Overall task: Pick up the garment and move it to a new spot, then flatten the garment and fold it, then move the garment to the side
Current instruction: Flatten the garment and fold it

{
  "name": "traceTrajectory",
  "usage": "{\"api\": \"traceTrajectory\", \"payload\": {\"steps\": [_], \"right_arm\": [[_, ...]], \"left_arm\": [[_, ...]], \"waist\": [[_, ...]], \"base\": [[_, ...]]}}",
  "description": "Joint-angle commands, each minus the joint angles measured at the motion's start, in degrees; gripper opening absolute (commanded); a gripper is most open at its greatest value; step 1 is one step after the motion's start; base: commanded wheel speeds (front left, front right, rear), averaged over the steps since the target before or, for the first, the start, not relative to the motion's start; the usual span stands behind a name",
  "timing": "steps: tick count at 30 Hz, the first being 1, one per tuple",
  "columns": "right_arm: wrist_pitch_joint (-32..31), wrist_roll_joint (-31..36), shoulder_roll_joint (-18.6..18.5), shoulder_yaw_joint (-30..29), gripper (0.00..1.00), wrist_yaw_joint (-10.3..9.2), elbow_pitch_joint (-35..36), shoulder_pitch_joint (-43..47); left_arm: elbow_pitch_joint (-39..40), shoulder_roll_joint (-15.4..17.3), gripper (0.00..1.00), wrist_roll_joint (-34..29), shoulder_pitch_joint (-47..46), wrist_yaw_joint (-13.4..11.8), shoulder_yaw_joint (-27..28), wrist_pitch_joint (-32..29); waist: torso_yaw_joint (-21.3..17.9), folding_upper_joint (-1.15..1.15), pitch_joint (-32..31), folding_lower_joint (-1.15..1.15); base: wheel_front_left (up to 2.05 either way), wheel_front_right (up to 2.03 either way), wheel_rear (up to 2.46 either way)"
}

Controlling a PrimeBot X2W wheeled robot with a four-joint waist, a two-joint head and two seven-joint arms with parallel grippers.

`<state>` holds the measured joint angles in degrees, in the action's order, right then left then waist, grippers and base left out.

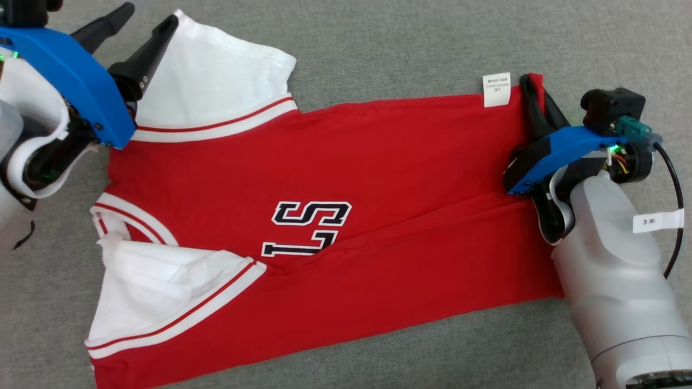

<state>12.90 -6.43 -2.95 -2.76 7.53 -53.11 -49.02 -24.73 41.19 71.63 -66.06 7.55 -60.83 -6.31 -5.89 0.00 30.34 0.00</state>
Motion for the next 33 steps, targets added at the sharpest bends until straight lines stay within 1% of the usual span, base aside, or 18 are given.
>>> {"api": "traceTrajectory", "payload": {"steps": [1, 6, 10, 14, 18, 19, 20, 21, 26, 31, 33], "right_arm": [[0.0, -0.6, 0.1, 0.6, 0.00, -0.08, -1.5, 0.3], [0.9, -5.5, 0.1, 6.8, 0.00, -0.09, -0.7, -1.5], [1.4, -9.0, 0.2, 11.1, 0.00, -0.09, 0.3, -2.2], [1.6, -11.0, 0.2, 14.0, 0.00, -0.09, 1.2, -2.7], [1.8, -12.3, 0.2, 15.3, 0.00, -0.09, 1.7, -2.9], [1.8, -12.5, 0.3, 15.5, 0.00, -0.09, 1.8, -2.9], [1.9, -12.7, 0.3, 15.6, 0.00, -0.09, 1.9, -2.9], [1.9, -12.8, 0.3, 15.7, 0.00, -0.09, 2.0, -2.9], [2.1, -12.9, 0.5, 15.1, 0.00, -0.09, 2.1, -2.7], [2.2, -10.2, 0.5, 11.1, 0.00, -0.04, 5.3, -2.1], [2.2, -7.4, 0.3, 8.5, 0.00, -0.04, 7.1, -1.3]], "left_arm": [[0.0, 0.4, 1.00, 0.3, -0.8, -0.1, -0.4, -0.2], [-1.9, 3.4, 1.00, 3.5, -3.0, -0.1, -2.1, -1.0], [-3.9, 4.7, 1.00, 4.4, -4.5, -0.1, -3.6, -1.2], [-5.1, 5.6, 1.00, 5.4, -5.5, -0.1, -4.7, -1.4], [-6.7, 6.2, 1.00, 4.4, -6.4, -0.1, -6.7, -1.1], [-6.8, 6.2, 0.66, 4.0, -6.5, -0.1, -7.4, -0.9], [-6.6, 6.1, 0.11, 4.1, -6.4, -0.1, -8.0, -0.7], [-6.4, 6.0, 0.00, 4.5, -6.2, -0.1, -8.2, -0.3], [-4.5, 5.5, 0.00, 6.2, -5.9, -0.1, -9.1, 2.4], [-1.4, 4.4, 0.00, 5.7, -7.4, -0.1, -8.7, 11.5], [0.0, 4.1, 0.00, 5.4, -7.0, -0.1, -9.3, 14.7]], "waist": [[-0.3, 0.00, 0.3, 0.00], [-3.2, 0.00, 3.0, 0.00], [-5.1, 0.00, 4.7, 0.00], [-6.3, 0.00, 6.0, 0.00], [-6.9, 0.00, 6.8, 0.00], [-7.0, 0.00, 6.9, 0.00], [-7.0, 0.00, 6.9, 0.00], [-7.0, 0.00, 6.8, 0.00], [-6.3, 0.00, 6.2, 0.00], [-4.2, 0.00, 4.8, 0.00], [-3.0, 0.00, 3.3, 0.00]], "base": [[0.00, 0.00, 0.00], [0.00, 0.00, 0.00], [0.00, 0.00, 0.00], [0.00, 0.00, 0.00], [0.00, 0.00, 0.00], [0.00, 0.00, 0.00], [0.00, 0.00, 0.00], [0.00, 0.00, 0.00], [0.00, 0.00, 0.00], [0.00, 0.00, 0.00], [0.00, 0.00, 0.00]]}}
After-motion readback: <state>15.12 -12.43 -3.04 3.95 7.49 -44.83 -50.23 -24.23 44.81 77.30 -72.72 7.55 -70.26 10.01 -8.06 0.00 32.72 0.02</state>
